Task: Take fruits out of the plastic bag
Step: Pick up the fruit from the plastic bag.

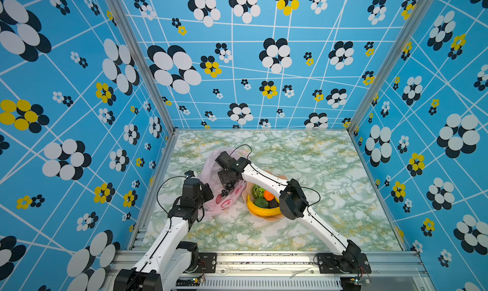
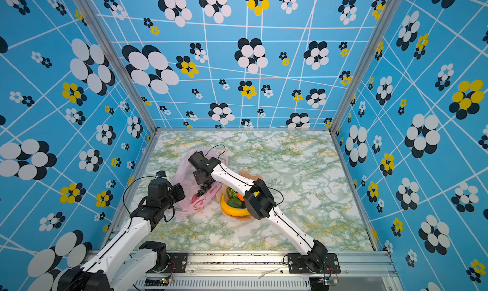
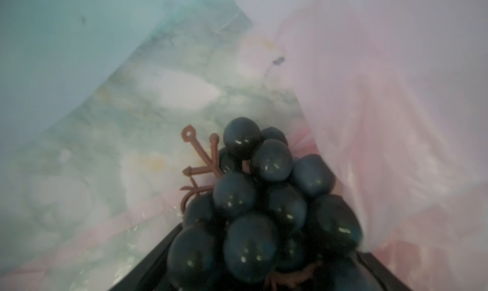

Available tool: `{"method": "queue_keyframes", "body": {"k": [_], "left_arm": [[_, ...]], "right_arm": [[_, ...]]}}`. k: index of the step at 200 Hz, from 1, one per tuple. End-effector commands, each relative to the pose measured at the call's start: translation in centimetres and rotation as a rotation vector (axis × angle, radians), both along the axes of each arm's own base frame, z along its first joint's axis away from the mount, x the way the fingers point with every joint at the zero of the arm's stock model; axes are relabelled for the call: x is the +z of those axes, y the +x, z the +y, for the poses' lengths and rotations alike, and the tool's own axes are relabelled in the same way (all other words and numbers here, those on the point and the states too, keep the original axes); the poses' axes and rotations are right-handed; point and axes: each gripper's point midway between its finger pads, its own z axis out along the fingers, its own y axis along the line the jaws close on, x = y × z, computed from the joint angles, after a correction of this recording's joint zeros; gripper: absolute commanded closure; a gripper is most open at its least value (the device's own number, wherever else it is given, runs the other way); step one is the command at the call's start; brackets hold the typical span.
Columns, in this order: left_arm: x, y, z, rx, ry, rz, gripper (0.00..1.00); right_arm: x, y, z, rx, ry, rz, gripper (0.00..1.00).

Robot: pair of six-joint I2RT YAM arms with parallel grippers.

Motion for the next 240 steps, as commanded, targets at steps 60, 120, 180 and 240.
{"method": "queue_keyframes", "body": {"k": [60, 120, 180, 240], "left_arm": [[-0.8, 0.0, 0.1, -0.007, 0.024, 0.01, 1.0], [-1.2, 0.0, 0.5, 0.01, 0.035, 0.029, 1.0], [-1.8, 0.0, 0.9, 0.028, 0.043, 0.06, 1.0], [-2.1, -0.1, 1.6, 0.063, 0.042, 0.082, 1.0]], "right_arm": [[-0.2, -0.7, 1.2, 0.066, 0.027, 0.024, 0.47], [4.2, -1.6, 2.7, 0.118, 0.091, -0.039, 0.59], [7.4, -2.4, 3.1, 0.152, 0.124, -0.077, 0.62], [9.1, -2.9, 2.5, 0.156, 0.145, -0.098, 0.61]]}}
